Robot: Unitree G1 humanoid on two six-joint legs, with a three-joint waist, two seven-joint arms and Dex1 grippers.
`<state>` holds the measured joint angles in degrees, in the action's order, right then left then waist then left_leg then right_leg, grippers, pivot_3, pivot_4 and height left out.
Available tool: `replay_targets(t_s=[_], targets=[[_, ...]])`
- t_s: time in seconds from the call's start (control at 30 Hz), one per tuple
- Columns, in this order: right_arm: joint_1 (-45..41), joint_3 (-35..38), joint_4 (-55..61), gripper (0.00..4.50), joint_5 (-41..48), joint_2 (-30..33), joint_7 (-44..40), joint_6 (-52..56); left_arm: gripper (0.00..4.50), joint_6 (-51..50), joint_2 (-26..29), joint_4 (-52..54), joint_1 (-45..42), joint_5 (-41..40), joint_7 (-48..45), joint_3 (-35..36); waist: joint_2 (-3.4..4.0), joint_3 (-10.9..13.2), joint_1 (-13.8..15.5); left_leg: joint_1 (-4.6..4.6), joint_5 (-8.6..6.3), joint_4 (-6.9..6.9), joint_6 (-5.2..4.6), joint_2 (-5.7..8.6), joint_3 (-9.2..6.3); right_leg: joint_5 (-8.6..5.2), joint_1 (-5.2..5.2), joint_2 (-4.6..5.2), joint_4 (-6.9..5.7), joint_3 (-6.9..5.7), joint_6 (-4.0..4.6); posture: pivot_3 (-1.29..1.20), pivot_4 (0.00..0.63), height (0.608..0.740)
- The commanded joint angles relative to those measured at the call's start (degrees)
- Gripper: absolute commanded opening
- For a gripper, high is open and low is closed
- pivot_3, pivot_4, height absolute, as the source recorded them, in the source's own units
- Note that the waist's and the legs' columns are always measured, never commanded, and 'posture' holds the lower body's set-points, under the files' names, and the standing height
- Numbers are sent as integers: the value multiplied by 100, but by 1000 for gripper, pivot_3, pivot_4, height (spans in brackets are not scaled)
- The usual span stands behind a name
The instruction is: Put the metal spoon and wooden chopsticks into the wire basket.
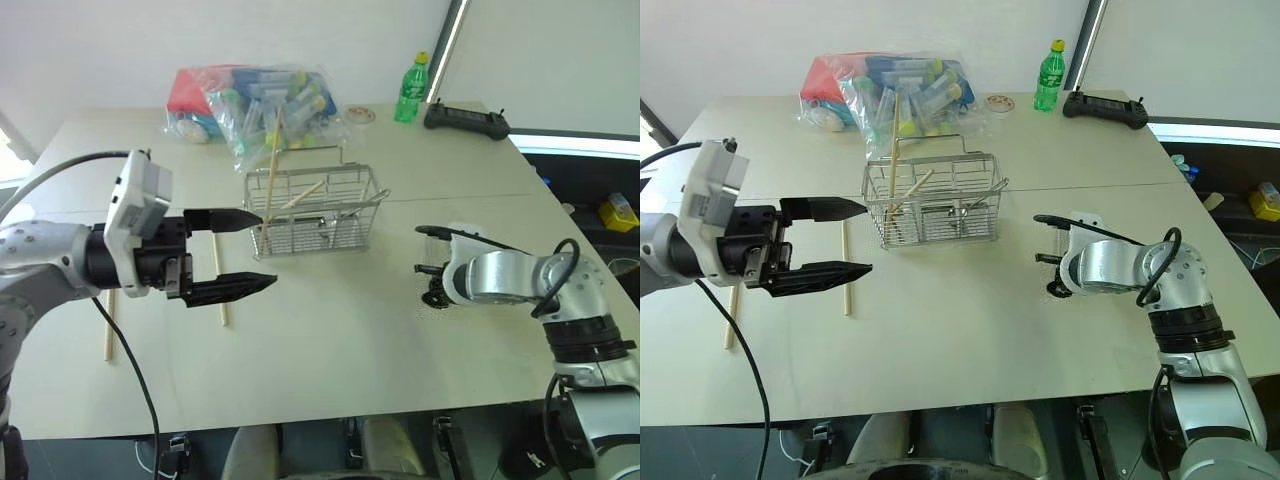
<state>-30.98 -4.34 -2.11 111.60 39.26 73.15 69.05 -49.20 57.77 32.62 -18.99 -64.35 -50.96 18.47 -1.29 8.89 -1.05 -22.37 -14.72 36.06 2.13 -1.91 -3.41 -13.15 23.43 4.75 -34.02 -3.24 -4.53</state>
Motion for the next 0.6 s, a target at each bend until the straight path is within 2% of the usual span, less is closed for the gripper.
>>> replay_targets(t_s=[0.03,0.37,0.6], targets=[[186,-318,-199,41,140,-141,-209,43,4500,50,3,73,-187,-121,71,68,-1,0,-3,0,0,-1,0,-1,0,0,0,-1,0,0,1,0,150,701],[219,-227,-161,41,140,23,-238,-157,4500,84,-57,-206,-608,9,11,-250,-2,1,8,-1,0,2,0,-1,1,0,1,-1,3,0,2,0,150,701],[155,-137,237,41,23,419,-463,-346,4500,168,-163,-436,-892,244,-154,-487,5,9,29,-10,0,0,0,-1,2,0,4,0,13,0,2,0,150,701]])
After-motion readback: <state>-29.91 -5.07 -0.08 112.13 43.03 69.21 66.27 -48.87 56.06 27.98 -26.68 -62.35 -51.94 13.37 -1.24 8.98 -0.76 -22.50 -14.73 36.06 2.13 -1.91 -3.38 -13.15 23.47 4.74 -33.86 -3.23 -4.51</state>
